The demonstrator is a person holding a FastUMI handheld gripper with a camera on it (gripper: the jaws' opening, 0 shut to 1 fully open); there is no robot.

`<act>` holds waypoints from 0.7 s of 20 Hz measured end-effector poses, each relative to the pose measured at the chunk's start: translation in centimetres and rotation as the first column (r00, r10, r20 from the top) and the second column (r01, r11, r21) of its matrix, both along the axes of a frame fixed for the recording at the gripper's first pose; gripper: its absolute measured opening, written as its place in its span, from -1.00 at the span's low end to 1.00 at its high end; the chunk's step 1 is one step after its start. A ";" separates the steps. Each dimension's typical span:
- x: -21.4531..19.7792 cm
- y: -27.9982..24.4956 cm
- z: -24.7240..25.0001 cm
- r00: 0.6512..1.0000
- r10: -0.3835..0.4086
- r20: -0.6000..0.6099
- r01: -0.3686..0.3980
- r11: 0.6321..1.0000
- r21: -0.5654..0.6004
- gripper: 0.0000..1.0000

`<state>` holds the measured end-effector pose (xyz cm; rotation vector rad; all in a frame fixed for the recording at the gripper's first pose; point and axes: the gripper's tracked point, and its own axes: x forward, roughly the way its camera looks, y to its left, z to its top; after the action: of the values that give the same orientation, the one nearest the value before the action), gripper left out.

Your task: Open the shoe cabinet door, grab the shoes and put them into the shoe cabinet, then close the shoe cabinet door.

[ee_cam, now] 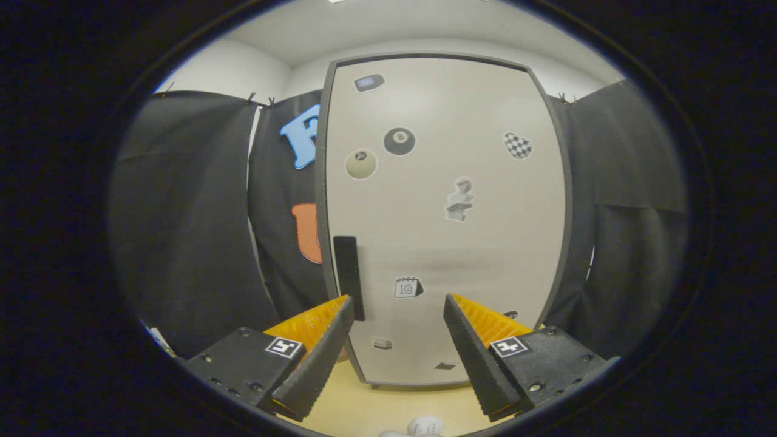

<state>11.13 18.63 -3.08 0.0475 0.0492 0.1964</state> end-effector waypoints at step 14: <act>9.4 5.9 -1.8 0.998 -0.024 -0.049 0.026 0.999 0.044 0.51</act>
<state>20.52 24.54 -4.90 0.0975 0.0927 0.1710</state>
